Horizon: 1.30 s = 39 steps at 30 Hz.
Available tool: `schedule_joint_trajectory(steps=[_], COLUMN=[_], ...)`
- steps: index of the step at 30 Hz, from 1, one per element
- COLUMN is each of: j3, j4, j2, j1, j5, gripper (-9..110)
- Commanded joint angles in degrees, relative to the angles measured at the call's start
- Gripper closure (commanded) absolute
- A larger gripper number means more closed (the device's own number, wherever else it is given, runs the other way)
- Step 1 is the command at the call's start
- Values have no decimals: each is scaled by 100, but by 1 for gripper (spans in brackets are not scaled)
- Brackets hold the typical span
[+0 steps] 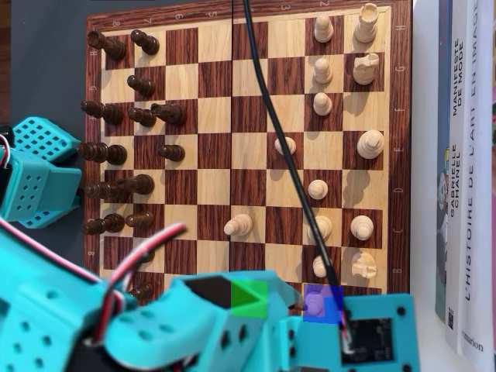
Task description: Play chess
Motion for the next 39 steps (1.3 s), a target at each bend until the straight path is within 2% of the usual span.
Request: schedule_joint_trajectory(steps=[1, 39], j3=[-439, -606], j4=[18, -44], j2=[-18, -650], j1=[9, -141], j5=[26, 26], gripper=[86, 86])
